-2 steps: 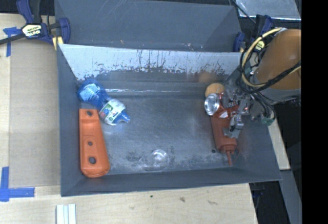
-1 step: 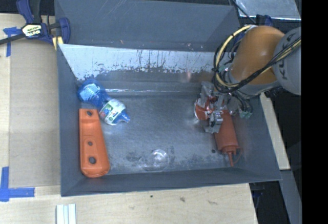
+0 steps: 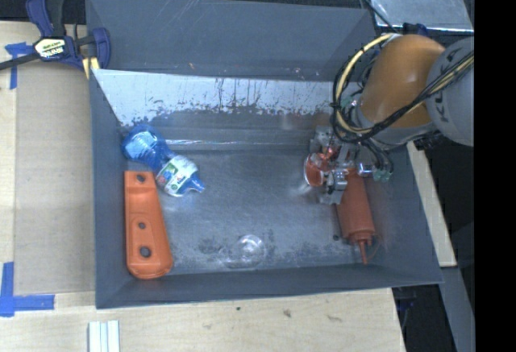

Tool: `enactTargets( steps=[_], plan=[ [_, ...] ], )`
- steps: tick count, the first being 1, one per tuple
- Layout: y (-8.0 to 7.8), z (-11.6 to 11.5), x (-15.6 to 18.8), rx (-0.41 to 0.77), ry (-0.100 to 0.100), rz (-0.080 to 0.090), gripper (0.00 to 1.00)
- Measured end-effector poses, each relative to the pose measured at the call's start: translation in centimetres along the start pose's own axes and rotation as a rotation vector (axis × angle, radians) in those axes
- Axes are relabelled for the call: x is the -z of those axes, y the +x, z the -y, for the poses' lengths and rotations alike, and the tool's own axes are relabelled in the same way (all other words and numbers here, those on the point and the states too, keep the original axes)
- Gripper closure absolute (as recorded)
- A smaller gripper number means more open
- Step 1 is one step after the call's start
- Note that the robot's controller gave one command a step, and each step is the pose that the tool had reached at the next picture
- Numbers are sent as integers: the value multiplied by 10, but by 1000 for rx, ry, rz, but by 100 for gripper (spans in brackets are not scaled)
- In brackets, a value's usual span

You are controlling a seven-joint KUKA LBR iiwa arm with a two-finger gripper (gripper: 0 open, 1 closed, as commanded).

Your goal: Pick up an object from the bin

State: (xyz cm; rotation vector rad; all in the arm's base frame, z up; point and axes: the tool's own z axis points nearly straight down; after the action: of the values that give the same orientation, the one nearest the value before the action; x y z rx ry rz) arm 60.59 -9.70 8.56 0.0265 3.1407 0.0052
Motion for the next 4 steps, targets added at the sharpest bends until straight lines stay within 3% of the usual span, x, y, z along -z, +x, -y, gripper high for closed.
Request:
enactTargets(
  steps=[1, 2, 3, 4],
  plan=[
    [-7, 8, -11, 16, -18, -24, 0],
    [-9, 7, -11, 18, -14, -28, 0],
    [-17, 20, -10, 25, -41, -60, 0],
    [-11, 25, -9, 45, -37, -48, 0]
  ],
)
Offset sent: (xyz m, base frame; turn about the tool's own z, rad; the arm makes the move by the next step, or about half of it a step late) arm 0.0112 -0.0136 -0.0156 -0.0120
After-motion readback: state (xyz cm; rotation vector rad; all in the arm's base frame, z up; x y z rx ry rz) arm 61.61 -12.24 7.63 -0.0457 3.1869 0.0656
